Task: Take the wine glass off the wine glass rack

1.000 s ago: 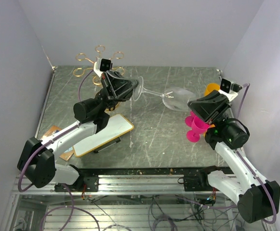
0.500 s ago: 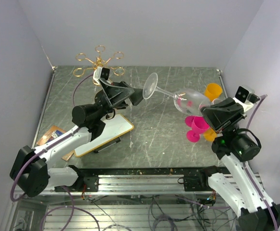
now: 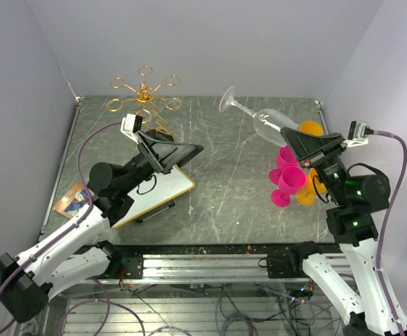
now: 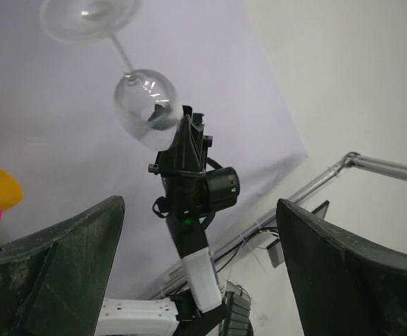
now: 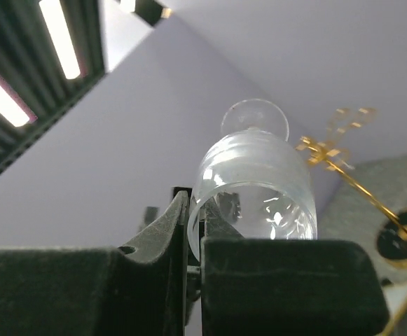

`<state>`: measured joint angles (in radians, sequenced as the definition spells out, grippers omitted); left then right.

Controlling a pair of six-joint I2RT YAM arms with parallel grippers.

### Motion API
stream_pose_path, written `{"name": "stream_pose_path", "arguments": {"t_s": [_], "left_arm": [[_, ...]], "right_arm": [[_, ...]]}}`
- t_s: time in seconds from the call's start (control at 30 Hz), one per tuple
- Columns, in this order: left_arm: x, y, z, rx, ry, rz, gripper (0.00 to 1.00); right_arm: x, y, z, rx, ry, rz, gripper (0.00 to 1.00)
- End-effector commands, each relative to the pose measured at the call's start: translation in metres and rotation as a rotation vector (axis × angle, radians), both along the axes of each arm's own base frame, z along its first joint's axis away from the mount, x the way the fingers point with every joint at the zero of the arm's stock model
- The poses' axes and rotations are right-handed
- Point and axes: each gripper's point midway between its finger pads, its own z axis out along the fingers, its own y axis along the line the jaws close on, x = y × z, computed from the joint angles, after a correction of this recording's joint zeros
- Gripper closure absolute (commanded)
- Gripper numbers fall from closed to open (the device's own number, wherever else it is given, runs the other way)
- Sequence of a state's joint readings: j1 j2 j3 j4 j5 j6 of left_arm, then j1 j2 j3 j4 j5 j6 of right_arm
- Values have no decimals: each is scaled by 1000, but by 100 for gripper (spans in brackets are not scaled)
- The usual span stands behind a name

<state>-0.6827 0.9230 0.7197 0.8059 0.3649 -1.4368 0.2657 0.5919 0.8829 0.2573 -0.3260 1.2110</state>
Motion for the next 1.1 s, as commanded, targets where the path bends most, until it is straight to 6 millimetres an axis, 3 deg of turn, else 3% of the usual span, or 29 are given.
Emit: {"name": "stream_pose_path", "arguments": {"t_s": [0.0,0.2,0.3,0.47,0.8,1.07], "left_arm": [[15,2,-28,97,57,105,1],[16,7,-27,191,54,168,1],[13,18,-16,240,9,236,1],[19,37,-20,361,1,366,0],[36,37,-18,478,-58,452,0],[48,45,-21,549,-62,528,1]], "right_arm": [[36,-6,-49,-152,227,-127,100],[61,-11,-100,-274,490,-191,100],[66,-14,-122,-354,544,-214,100],[74,-22,-157,-448,629,-279,100],[74,-8,-194,-674,738,-273,100],[72,-8,-234,-965,980,-357,100]]}}
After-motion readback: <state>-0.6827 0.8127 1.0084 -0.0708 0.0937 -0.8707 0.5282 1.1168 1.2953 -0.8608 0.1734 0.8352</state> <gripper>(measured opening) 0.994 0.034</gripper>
